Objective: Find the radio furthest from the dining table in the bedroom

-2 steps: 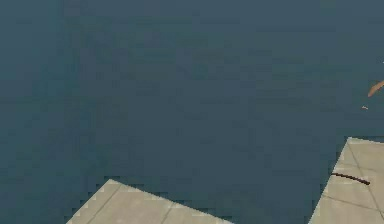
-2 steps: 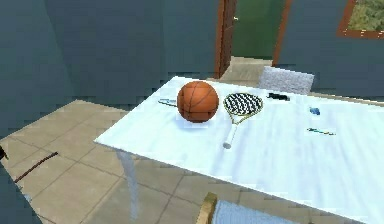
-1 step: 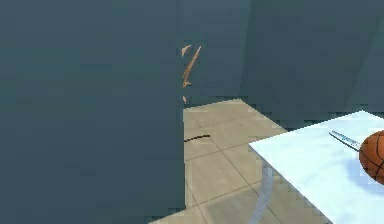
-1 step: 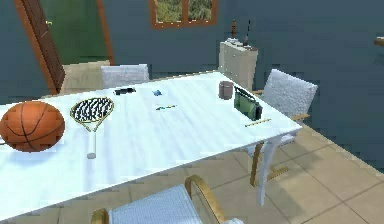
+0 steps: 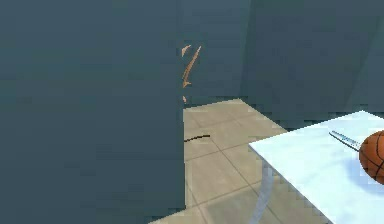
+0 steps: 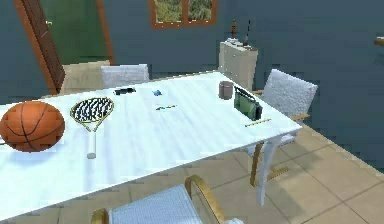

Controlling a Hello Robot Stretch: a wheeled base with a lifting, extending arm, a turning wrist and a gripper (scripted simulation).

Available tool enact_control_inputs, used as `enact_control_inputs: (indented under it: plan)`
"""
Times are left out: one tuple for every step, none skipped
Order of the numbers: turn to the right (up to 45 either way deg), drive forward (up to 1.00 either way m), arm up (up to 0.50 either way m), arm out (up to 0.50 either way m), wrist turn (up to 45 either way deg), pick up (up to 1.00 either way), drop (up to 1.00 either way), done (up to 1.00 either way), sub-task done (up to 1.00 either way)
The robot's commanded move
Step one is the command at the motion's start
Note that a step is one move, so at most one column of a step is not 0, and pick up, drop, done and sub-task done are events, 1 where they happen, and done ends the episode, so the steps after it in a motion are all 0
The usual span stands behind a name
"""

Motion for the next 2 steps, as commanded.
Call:
enact_control_inputs:
  plan:
    - [45.0,0.00,0.00,0.00,0.0,0.00,0.00,0.00,0.00]
    - [45.0,0.00,0.00,0.00,0.0,0.00,0.00,0.00,0.00]
